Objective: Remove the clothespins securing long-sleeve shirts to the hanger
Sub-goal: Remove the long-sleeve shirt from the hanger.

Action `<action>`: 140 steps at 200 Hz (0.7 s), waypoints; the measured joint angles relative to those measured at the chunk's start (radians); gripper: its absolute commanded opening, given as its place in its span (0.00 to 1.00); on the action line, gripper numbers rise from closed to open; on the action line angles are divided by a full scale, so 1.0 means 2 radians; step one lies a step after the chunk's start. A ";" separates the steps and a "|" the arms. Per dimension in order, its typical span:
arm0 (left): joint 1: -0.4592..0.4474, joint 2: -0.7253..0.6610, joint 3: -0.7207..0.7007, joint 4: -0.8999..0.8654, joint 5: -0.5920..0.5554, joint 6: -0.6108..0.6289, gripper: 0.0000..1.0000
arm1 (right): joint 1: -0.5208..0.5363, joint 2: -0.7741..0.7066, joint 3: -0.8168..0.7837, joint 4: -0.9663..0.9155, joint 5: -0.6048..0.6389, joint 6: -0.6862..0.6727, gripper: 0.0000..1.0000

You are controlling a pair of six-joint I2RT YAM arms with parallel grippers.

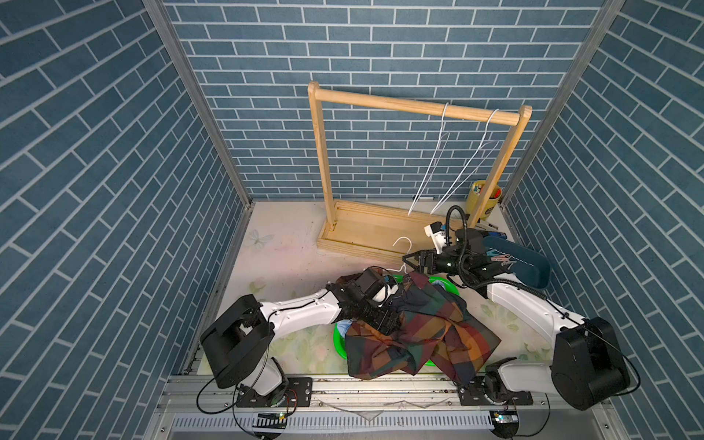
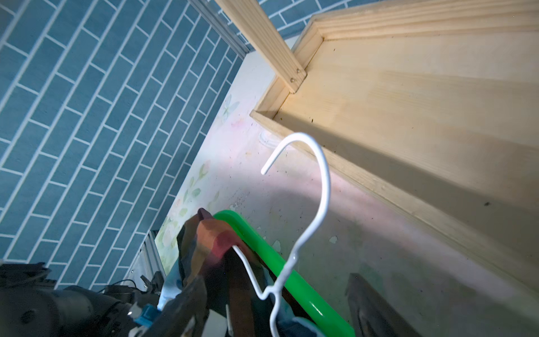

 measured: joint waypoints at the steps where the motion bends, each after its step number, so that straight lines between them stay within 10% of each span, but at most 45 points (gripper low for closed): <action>1: 0.000 0.000 0.000 0.001 0.000 0.000 0.94 | 0.001 0.002 0.001 0.000 0.000 0.000 0.73; 27: -0.001 0.008 -0.017 0.038 0.000 -0.014 0.94 | 0.010 0.020 0.003 -0.001 0.002 -0.002 0.67; 80: -0.007 0.031 -0.036 0.116 0.001 -0.042 0.95 | 0.010 0.019 0.020 0.006 0.002 0.003 0.14; 140: -0.018 0.004 -0.020 0.083 -0.025 -0.054 0.98 | 0.012 -0.022 0.021 -0.009 0.006 0.005 0.00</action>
